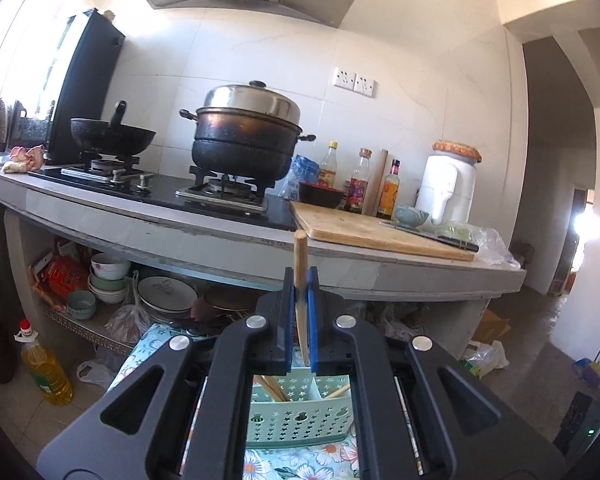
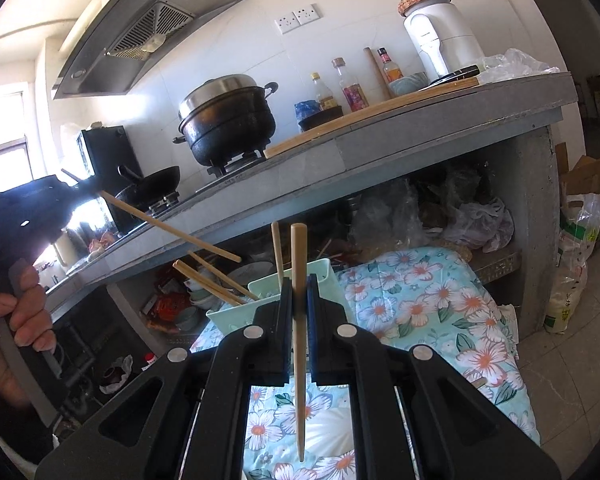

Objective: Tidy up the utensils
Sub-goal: 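Lower the left tool's chopstick into the holder and open the left tool, then lower the right tool's chopstick into the holder and open the right tool, then reach the left tool down to the cream ladle and grasp it, then lift the cream ladle off the quilt with the left tool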

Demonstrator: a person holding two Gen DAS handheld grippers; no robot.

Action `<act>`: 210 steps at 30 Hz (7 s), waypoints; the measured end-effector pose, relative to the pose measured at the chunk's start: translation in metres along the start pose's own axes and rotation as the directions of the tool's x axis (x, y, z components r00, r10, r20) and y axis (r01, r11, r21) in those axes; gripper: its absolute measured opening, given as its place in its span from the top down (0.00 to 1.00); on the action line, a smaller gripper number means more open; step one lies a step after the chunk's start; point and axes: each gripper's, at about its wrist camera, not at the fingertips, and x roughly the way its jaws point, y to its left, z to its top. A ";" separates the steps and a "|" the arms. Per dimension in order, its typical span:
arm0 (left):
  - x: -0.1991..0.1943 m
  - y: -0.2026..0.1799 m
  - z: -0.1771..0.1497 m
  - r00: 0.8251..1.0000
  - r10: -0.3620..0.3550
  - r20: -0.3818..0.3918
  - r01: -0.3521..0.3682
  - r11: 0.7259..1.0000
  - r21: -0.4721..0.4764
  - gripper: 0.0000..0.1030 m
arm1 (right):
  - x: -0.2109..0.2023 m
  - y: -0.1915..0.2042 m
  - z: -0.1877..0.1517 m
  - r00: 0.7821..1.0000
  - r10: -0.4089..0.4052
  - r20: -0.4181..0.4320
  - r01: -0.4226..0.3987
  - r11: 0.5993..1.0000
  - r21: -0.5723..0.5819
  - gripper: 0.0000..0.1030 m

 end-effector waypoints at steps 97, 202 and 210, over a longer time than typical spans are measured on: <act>0.010 0.048 -0.089 0.937 0.102 -0.333 -0.090 0.995 0.050 0.18 | 0.009 0.010 0.019 0.996 0.082 -0.038 -0.079 0.995 0.058 0.93; -0.005 0.082 -0.261 0.703 -0.082 -0.707 0.020 0.995 -0.095 0.87 | 0.006 -0.004 -0.183 0.767 -0.018 -0.642 -0.002 1.000 -0.031 0.06; -0.004 0.084 -0.261 0.688 -0.087 -0.721 0.015 0.994 -0.106 0.88 | 0.002 -0.010 -0.181 0.775 0.014 -0.632 -0.014 1.000 0.005 0.06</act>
